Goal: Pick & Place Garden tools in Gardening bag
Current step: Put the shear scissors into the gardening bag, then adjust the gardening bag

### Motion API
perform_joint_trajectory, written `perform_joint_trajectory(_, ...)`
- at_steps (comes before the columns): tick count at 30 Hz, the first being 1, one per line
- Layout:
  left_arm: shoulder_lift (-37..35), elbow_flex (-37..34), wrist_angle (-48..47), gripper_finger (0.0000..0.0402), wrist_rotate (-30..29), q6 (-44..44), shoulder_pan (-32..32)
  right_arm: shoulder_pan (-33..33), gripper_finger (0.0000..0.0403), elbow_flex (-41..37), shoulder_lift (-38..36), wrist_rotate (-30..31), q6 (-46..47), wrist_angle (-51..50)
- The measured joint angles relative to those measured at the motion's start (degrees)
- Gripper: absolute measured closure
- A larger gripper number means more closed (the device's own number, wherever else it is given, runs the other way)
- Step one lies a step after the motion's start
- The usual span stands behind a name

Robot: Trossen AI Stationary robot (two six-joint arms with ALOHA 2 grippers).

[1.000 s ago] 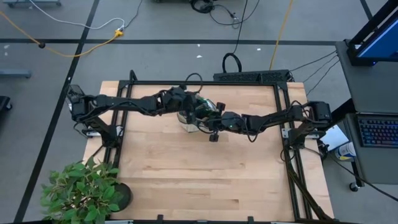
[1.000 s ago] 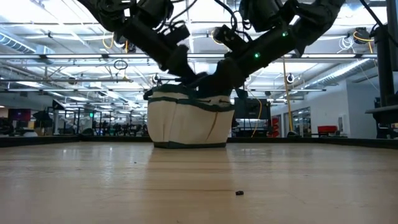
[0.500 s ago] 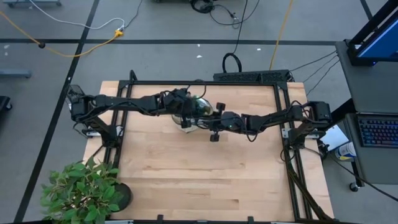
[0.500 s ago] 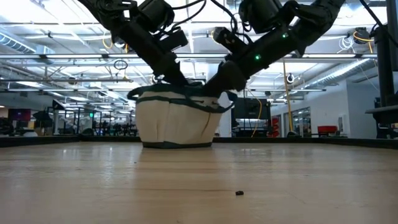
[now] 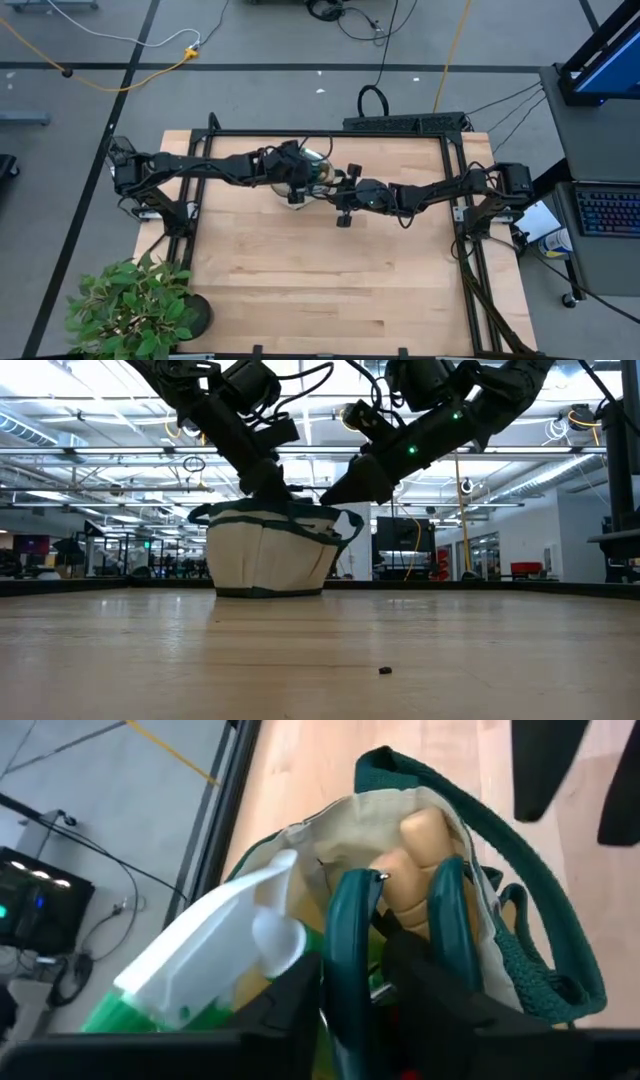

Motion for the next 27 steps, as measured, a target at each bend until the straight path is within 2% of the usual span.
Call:
perform_joint_trajectory(3,0.02,0.00,0.11,0.0240,-1.24,2.63,-0.54,0.00,0.0293,0.00,0.00,0.05,0.00,-0.05)
perform_joint_trajectory(6,-0.77,-0.11,-0.05,0.0213,-5.09,3.99,-1.98,0.00,0.0291,0.00,0.00,0.09,-0.03,-0.01)
perform_joint_trajectory(13,-6.61,-0.15,-0.59,0.0191,-14.49,4.70,-6.61,0.00,0.0291,0.00,-0.36,0.14,-1.73,0.20)
perform_joint_trajectory(16,-9.54,-0.11,-1.91,0.0190,-15.89,1.28,-7.79,0.00,0.0291,0.00,-0.37,0.26,-0.94,0.01)
perform_joint_trajectory(21,-13.38,-0.01,-6.93,0.0190,-16.12,-9.66,-8.27,0.04,0.0291,0.00,-0.37,0.25,-0.14,-0.11)
perform_joint_trajectory(27,-14.98,0.01,-18.18,0.0190,-15.95,-16.98,-8.25,1.84,0.0291,0.00,-1.71,0.07,-0.66,-1.67)
